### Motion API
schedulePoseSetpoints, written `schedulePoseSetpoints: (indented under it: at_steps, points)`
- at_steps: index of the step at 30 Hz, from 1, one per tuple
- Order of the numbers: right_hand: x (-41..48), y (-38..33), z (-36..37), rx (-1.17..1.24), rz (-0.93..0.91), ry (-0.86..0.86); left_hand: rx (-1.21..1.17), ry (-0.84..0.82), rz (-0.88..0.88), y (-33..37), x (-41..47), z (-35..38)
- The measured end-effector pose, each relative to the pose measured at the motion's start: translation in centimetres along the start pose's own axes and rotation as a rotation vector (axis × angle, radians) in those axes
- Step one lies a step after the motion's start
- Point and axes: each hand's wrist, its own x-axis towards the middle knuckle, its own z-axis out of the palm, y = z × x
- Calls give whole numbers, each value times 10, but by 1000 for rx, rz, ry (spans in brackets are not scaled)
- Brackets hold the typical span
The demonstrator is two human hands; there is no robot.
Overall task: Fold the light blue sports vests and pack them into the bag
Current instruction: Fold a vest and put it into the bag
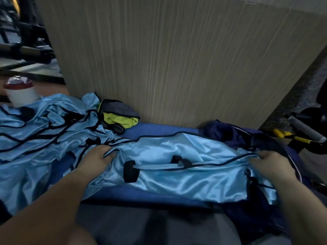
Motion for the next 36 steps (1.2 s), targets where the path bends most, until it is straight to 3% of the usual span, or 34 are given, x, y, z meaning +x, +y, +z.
schedulePoseSetpoints:
  at_steps: [2, 6, 10, 13, 17, 20, 23, 25, 27, 30, 36]
  points:
    - [-1, 3, 4, -12, -3, 16, -34, -17, -9, 2, -3, -2]
    - [-2, 7, -1, 312, -103, -23, -227, 31, -31, 18, -17, -14]
    - [-7, 20, -15, 1033, -105, -392, -564, 1, -131, 19, -25, -43]
    - [-1, 33, -24, 1220, -103, -544, -848, -13, -282, 19, -23, -63]
    - [10, 36, -27, 1371, -160, -471, -938, -34, -298, 31, -8, -75]
    - [18, 13, -28, 1454, -19, -319, -869, -13, -282, 42, 12, -78]
    - [39, 0, -16, 1297, 142, -207, -409, 49, -198, 43, 40, -73]
    - [52, 0, -3, 1030, 138, -121, 66, 113, -152, 39, 53, -65]
    - [54, 0, 8, 701, 133, -27, 336, 115, -160, 31, 59, -52]
    - [49, -1, 14, 428, 110, -9, 417, 96, -178, 35, 44, -37]
    - [11, 5, 18, 347, 17, 237, 248, 143, -354, 21, 7, -33]
